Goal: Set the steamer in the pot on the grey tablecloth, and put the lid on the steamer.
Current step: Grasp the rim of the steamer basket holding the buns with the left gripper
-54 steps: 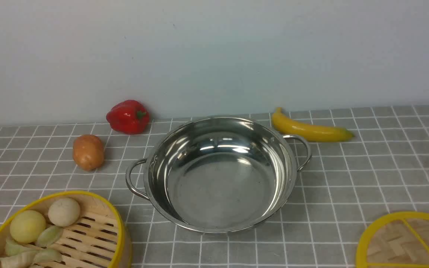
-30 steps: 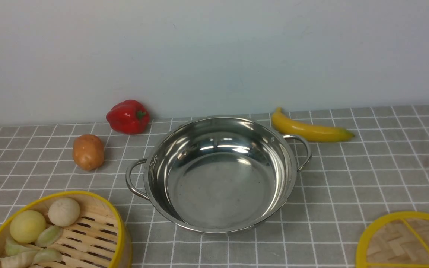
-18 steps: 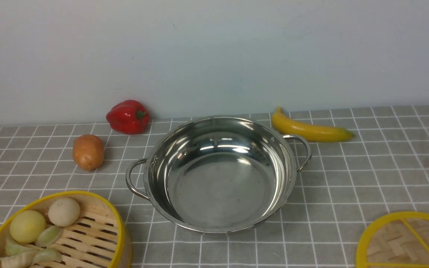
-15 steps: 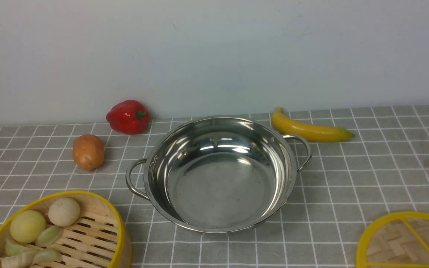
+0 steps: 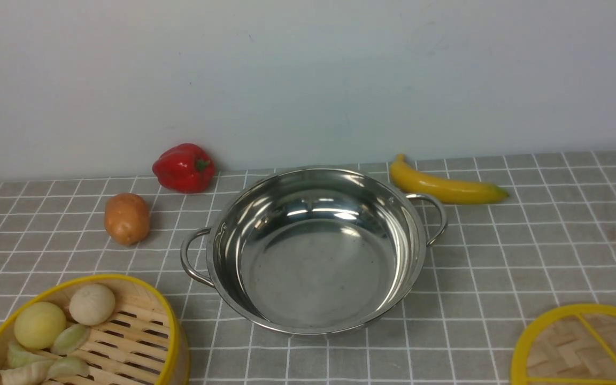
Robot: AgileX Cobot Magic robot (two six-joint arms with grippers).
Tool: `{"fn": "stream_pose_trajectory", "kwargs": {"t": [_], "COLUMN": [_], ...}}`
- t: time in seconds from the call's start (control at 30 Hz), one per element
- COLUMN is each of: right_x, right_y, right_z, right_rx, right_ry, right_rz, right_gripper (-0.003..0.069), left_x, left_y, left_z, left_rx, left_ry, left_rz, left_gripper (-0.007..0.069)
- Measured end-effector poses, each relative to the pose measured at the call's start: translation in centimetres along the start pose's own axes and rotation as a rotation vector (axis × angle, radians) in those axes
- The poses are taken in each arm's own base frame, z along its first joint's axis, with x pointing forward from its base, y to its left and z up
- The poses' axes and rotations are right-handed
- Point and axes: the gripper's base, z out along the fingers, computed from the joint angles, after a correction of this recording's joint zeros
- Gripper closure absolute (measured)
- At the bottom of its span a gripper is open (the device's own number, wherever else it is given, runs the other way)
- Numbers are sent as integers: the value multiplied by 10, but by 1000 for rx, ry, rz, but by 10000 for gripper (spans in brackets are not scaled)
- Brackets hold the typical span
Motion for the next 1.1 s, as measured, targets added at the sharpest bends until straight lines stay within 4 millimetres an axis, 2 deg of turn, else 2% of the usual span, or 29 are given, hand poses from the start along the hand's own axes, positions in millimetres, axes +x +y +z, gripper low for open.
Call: {"fn": "stream_pose_trajectory", "kwargs": {"t": [0.5,0.77,1.1], "right_x": [0,0,0], "right_y": [0,0,0], "right_z": [0,0,0], "right_rx": [0,0,0], "right_ry": [0,-1,-1], "right_rz": [0,0,0], "right_gripper": [417,417,417], "left_x": [0,-17,-28], "left_y": [0,1,4], "left_z": [0,-2,-5], "left_rx": [-1,1,-7], "left_ry": [-1,-190,-320], "left_rz": [2,-130,-244], "left_gripper": [382,382,382]}}
